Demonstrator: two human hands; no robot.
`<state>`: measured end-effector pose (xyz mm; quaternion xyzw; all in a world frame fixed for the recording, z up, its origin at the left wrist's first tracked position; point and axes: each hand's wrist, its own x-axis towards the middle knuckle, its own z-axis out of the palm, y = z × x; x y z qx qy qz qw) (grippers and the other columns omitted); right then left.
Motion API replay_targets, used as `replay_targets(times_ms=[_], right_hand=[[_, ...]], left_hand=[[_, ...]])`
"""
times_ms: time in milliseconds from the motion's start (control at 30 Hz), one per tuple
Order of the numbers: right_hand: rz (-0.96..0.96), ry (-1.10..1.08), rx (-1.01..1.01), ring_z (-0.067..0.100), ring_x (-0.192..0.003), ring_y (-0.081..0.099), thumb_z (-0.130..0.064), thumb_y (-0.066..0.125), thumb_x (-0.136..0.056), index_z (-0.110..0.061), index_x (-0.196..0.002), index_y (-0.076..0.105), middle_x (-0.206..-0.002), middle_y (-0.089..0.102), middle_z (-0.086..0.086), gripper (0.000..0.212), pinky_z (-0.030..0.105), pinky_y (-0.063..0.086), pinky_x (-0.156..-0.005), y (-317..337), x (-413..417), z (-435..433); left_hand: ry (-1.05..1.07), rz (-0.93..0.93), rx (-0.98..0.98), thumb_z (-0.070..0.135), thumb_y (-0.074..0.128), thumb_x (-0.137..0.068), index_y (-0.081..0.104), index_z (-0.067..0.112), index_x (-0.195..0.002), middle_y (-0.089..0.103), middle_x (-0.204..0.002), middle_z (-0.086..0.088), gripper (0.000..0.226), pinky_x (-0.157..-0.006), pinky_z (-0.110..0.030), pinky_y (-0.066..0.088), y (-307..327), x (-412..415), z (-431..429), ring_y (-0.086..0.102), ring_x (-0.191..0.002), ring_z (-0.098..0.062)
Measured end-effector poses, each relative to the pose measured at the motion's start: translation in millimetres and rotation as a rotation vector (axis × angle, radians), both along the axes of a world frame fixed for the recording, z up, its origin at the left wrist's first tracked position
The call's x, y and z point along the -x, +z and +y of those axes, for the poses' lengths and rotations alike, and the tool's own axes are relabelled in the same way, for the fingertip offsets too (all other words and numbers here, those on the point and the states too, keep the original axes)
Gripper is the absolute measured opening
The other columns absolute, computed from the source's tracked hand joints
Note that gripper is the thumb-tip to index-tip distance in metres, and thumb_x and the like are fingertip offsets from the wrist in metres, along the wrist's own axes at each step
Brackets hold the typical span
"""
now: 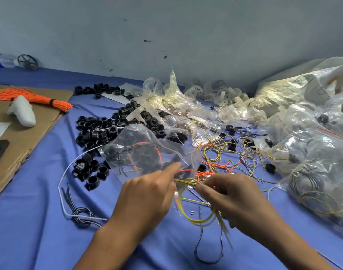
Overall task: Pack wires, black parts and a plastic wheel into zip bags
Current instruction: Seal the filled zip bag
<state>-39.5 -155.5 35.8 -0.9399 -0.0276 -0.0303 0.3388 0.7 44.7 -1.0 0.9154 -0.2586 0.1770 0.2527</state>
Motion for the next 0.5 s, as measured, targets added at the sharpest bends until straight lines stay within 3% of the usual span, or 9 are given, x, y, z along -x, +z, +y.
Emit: replay_targets(times_ms=[100,167,233,300,367,433,500], right_hand=[[0.095,0.087,-0.248,0.025,-0.043,0.06,-0.016,0.056,-0.092,-0.013,-0.079,0.067,-0.055,0.061,0.006,0.017,0.035,0.049,-0.038,-12,-14,22],[0.154,0.127,-0.462,0.028,-0.051,0.06,0.001,0.044,-0.092,0.0,-0.081,0.061,-0.059,0.06,0.009,0.02,0.041,0.054,-0.047,-25,-24,35],[0.205,0.119,-0.728,0.028,-0.065,0.055,0.011,0.037,-0.091,0.007,-0.099,0.058,-0.07,0.054,0.019,0.023,0.042,0.048,-0.059,-37,-33,47],[0.258,0.078,-0.979,0.031,-0.071,0.046,0.017,0.032,-0.087,0.004,-0.109,0.055,-0.075,0.048,0.019,0.035,0.038,0.039,-0.061,-46,-41,56],[0.356,0.052,-1.182,0.028,-0.071,0.047,0.016,0.03,-0.088,-0.001,-0.1,0.054,-0.076,0.046,0.017,0.032,0.034,0.039,-0.062,-49,-50,64],[0.456,0.006,-1.322,0.021,-0.076,0.045,0.006,0.038,-0.094,-0.012,-0.109,0.048,-0.086,0.044,0.014,0.026,0.032,0.037,-0.073,-49,-62,71],[0.541,-0.024,-1.462,0.016,-0.079,0.043,-0.004,0.051,-0.088,-0.019,-0.117,0.039,-0.093,0.045,0.012,0.034,0.029,0.034,-0.083,-46,-71,78]], left_hand=[[-0.046,-0.053,-0.049,0.034,0.04,-0.087,0.063,0.027,-0.127,0.071,-0.081,0.008,0.047,-0.044,-0.031,0.049,-2,9,-12,0.069,-0.067,-0.019],[-0.067,-0.027,-0.044,0.036,0.039,-0.088,0.06,0.028,-0.131,0.071,-0.087,0.01,0.048,-0.046,-0.03,0.049,-3,12,-14,0.069,-0.072,-0.017],[-0.075,0.002,-0.023,0.036,0.036,-0.091,0.057,0.03,-0.134,0.072,-0.093,0.01,0.048,-0.048,-0.032,0.051,-2,11,-13,0.069,-0.076,-0.018],[-0.064,0.004,-0.017,0.033,0.038,-0.093,0.056,0.03,-0.135,0.072,-0.097,0.01,0.046,-0.051,-0.032,0.051,-1,10,-11,0.069,-0.078,-0.02],[-0.059,-0.012,-0.035,0.029,0.044,-0.092,0.057,0.029,-0.134,0.072,-0.097,0.009,0.045,-0.05,-0.032,0.048,-1,8,-9,0.069,-0.076,-0.022],[-0.071,0.012,-0.013,0.027,0.046,-0.093,0.053,0.028,-0.139,0.072,-0.102,0.005,0.047,-0.053,-0.035,0.049,-2,8,-7,0.068,-0.079,-0.027],[-0.09,0.04,0.052,0.028,0.042,-0.096,0.048,0.03,-0.143,0.071,-0.108,0.002,0.048,-0.058,-0.041,0.052,-3,5,-6,0.067,-0.085,-0.033]])
